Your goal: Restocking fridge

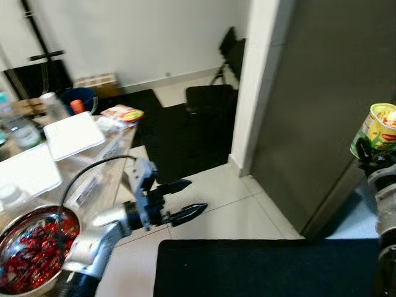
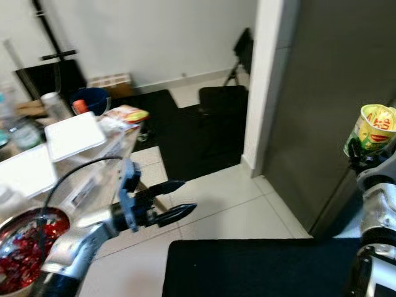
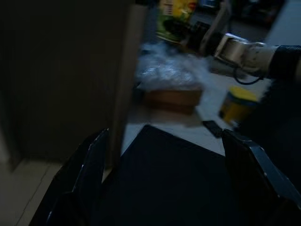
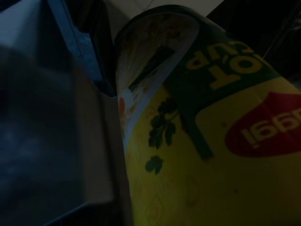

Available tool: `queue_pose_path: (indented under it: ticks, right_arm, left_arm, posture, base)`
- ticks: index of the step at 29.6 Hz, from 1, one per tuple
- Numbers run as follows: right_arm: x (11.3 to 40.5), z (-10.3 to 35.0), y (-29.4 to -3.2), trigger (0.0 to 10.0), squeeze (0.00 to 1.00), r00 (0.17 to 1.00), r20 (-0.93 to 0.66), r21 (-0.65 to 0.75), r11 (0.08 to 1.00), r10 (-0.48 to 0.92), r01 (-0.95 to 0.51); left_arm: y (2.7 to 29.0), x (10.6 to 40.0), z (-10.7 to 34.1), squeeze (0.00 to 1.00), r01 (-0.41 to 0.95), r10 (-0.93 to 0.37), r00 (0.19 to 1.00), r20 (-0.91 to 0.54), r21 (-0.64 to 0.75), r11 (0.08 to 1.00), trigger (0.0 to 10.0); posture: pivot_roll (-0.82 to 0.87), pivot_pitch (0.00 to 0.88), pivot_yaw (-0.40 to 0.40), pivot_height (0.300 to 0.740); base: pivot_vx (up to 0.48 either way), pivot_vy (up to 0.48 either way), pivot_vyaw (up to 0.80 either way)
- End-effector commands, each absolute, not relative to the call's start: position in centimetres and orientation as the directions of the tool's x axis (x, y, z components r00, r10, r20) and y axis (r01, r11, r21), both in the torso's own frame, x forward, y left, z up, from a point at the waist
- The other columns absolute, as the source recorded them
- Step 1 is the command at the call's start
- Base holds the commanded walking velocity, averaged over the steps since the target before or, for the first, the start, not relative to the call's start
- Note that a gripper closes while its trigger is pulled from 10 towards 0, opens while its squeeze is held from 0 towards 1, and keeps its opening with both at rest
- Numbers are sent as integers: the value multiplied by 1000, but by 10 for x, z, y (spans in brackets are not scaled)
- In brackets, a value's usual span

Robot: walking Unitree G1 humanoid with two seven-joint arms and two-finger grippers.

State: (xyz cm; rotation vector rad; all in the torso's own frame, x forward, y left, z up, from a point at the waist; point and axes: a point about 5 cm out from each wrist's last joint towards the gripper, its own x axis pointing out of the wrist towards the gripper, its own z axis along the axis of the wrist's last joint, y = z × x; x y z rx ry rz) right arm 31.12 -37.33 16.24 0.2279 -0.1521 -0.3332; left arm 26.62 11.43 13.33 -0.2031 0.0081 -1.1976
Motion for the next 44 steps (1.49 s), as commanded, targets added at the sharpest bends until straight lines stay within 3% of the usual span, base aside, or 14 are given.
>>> queue_pose_path:
  ticks: [1,12,22,29,34,44]
  right_arm:
    - [311,157,-371,10000,0,936,95,244,920,-339,308]
    - [304,138,-371,10000,0,931,28,243,906,-363,346]
    - [282,87,-363,10000,0,918,-141,223,892,-370,394]
    - [271,51,-336,10000,0,932,-222,223,915,-287,335]
    - [250,7,-303,10000,0,903,-382,191,938,-199,288]
    - [230,-27,-270,10000,0,854,-506,175,955,-121,238]
  left_arm:
    - [117,265,128,0,915,-920,383,80,-171,365,10000]
    - [115,271,116,0,894,-903,430,22,-152,422,10000]
    - [127,283,88,0,804,-812,576,-96,-112,584,10000]
    - [140,289,65,0,711,-718,674,-176,-108,694,10000]
    - [155,289,41,0,609,-616,746,-254,-114,785,10000]
    - [177,272,2,0,461,-481,774,-412,-153,874,10000]
  posture:
    - [-8,0,58,740]
    - [-8,0,53,740]
    - [-11,0,53,740]
    - [-13,0,52,740]
    - [-18,0,51,740]
    - [-24,0,47,740]
  base:
    - [0,0,-800]
    - [0,0,-800]
    - [0,0,-800]
    - [0,0,-114]
    - [0,0,0]
    - [0,0,0]
